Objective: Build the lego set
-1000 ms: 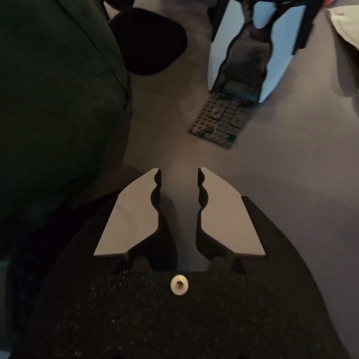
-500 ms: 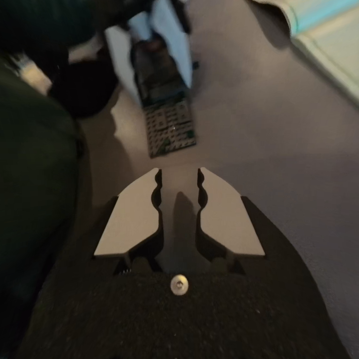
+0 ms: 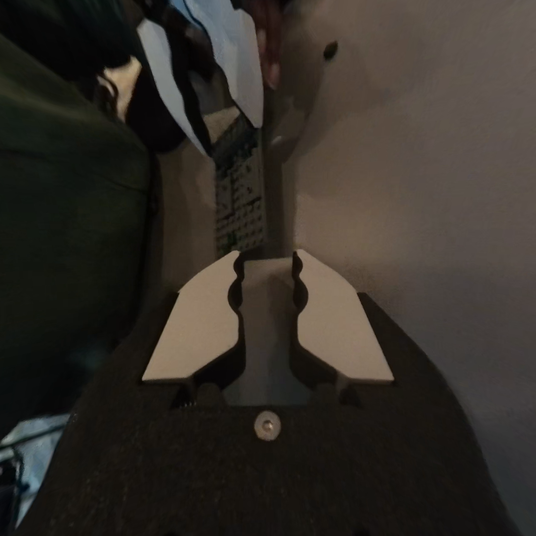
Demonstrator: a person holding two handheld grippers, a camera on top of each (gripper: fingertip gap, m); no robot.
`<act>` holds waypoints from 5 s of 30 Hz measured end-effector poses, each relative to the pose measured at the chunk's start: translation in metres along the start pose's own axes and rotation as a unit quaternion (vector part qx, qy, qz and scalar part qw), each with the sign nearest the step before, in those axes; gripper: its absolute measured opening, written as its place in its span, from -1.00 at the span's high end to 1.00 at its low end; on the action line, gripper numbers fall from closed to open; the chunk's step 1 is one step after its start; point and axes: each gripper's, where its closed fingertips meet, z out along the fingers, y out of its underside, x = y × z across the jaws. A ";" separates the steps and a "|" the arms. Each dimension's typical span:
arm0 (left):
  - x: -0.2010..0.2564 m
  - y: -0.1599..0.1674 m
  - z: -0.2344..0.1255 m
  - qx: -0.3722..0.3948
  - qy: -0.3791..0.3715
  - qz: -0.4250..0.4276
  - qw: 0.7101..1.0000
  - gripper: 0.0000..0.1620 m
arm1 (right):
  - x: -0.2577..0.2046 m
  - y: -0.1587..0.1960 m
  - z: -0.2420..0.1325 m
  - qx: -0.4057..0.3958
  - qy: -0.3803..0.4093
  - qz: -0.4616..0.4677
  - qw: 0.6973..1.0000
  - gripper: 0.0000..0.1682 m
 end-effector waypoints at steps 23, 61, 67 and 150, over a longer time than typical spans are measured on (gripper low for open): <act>0.003 0.009 0.001 -0.023 0.012 -0.024 0.999 0.39 | 0.005 -0.014 -0.023 0.003 0.030 -0.036 0.999 0.63; -0.012 -0.012 -0.014 0.003 -0.127 -0.071 0.989 0.28 | 0.217 0.048 -0.218 0.123 0.489 0.147 0.851 0.77; -0.016 -0.010 -0.014 0.011 -0.140 -0.076 0.987 0.30 | 0.212 0.046 -0.216 0.102 0.496 0.119 0.854 0.91; -0.015 0.008 -0.008 -0.008 -0.154 -0.058 0.986 0.45 | 0.022 -0.025 0.032 -0.049 0.177 -0.222 0.958 0.93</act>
